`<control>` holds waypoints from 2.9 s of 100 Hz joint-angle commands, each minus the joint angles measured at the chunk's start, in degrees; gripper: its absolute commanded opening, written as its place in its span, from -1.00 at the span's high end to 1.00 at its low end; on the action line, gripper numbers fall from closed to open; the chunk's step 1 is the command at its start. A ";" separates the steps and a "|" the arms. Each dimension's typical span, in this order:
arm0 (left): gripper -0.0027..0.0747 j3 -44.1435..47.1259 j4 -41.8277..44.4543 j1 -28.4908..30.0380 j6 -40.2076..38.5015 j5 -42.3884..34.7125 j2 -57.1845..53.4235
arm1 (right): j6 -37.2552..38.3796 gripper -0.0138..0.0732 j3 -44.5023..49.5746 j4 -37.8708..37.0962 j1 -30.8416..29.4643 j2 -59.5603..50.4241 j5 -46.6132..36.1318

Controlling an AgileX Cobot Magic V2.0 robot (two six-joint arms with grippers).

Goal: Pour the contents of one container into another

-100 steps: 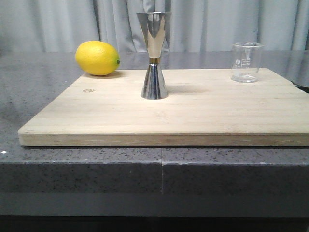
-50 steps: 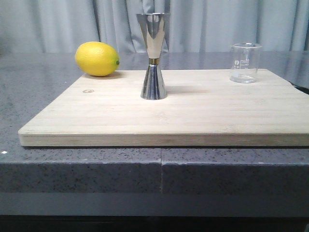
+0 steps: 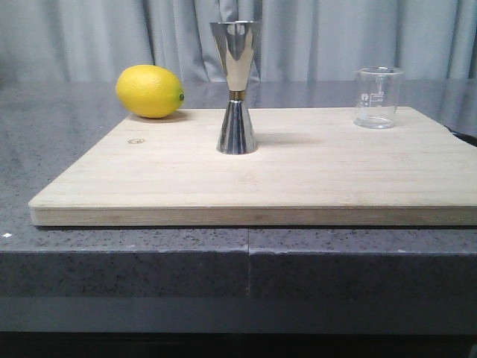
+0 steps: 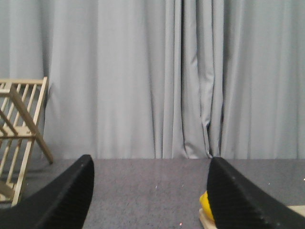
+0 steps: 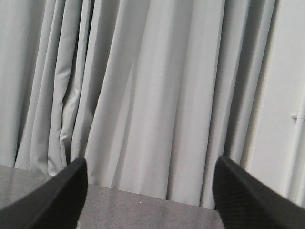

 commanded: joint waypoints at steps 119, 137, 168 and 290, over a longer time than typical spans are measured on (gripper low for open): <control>0.73 5.11 -2.83 0.05 -0.53 1.72 -0.97 | -12.27 0.68 6.38 17.40 -0.32 -6.21 -1.61; 0.99 5.11 -2.83 0.05 -0.53 1.72 -0.97 | -12.27 0.80 6.38 17.40 -0.32 -6.21 -2.80; 0.99 5.11 -2.83 0.05 -0.53 1.72 -0.97 | -12.27 0.80 6.38 20.07 -0.32 -6.21 -1.96; 0.99 19.13 -37.18 3.27 33.58 -5.94 -11.15 | -12.27 0.80 6.38 23.45 -0.32 -6.21 -2.25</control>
